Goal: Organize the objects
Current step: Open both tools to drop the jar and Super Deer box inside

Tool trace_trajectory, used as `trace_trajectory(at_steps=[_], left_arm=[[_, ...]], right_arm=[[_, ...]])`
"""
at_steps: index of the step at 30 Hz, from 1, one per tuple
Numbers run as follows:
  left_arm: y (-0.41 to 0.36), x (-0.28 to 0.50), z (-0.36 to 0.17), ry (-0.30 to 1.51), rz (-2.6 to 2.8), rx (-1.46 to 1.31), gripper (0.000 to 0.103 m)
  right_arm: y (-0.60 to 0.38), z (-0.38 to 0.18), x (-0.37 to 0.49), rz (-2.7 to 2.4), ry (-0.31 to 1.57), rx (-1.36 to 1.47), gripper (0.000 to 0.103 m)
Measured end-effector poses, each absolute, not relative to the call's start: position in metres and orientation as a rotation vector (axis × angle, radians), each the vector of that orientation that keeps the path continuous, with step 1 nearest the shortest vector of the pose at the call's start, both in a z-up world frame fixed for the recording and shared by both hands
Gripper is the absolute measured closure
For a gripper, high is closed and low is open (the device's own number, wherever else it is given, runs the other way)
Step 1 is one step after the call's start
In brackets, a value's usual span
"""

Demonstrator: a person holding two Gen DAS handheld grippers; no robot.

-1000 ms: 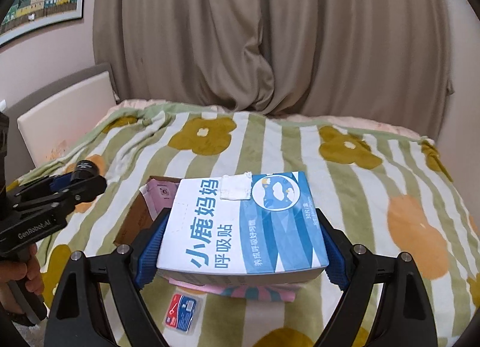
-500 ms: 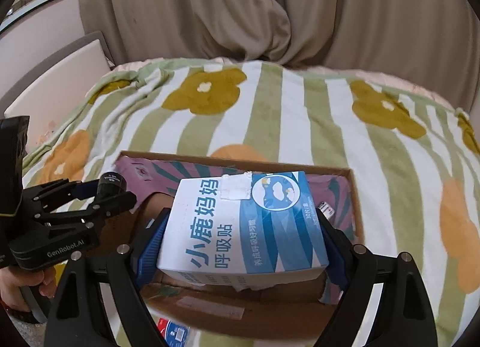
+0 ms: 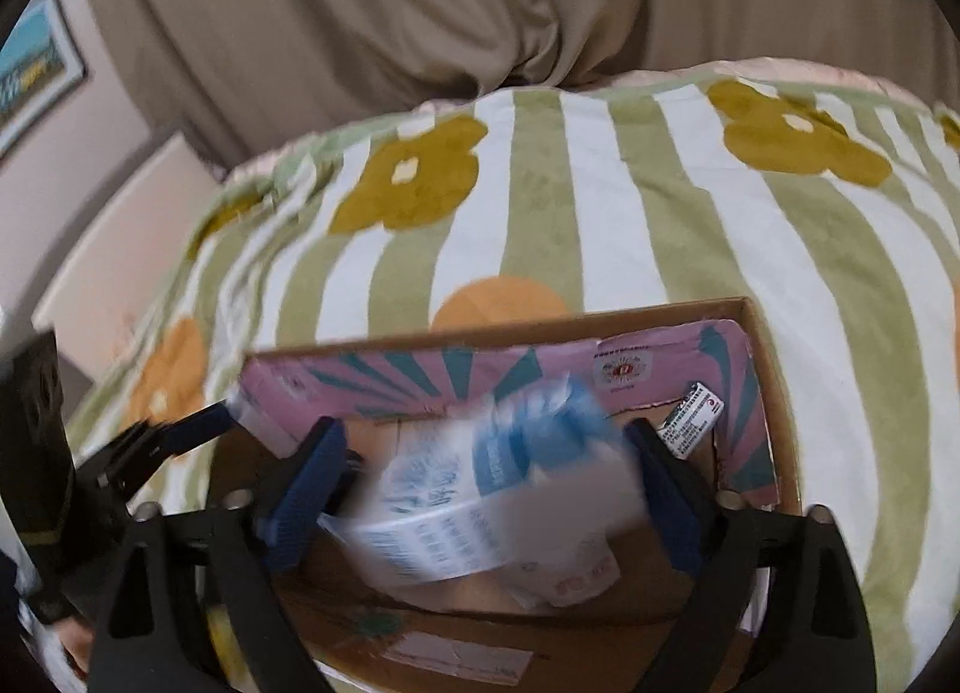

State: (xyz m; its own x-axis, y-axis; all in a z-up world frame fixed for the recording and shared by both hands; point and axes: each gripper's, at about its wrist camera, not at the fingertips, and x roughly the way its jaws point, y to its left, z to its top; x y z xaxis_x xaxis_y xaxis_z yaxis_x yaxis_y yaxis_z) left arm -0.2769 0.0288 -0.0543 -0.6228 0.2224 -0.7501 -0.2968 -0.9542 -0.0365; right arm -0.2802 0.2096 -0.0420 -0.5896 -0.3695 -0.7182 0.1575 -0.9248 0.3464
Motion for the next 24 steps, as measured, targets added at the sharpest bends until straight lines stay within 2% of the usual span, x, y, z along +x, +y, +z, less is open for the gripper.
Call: trace_trajectory(at_steps=[5, 13, 24], left_arm=[[0.025, -0.269, -0.047, 0.093, 2.586, -1.169, 0.000], [0.027, -0.254, -0.042, 0.079, 2.580, -1.157, 0.000], [0.011, -0.217, -0.010, -0.004, 2.659, -1.049, 0.000]], right_arm=[[0.221, -0.029, -0.271, -2.570, -0.437, 1.162, 0.002], [0.214, -0.019, -0.258, -2.608, -0.309, 1.153, 0.002], [0.217, 0.003, -0.237, -2.662, -0.258, 1.116, 0.002]])
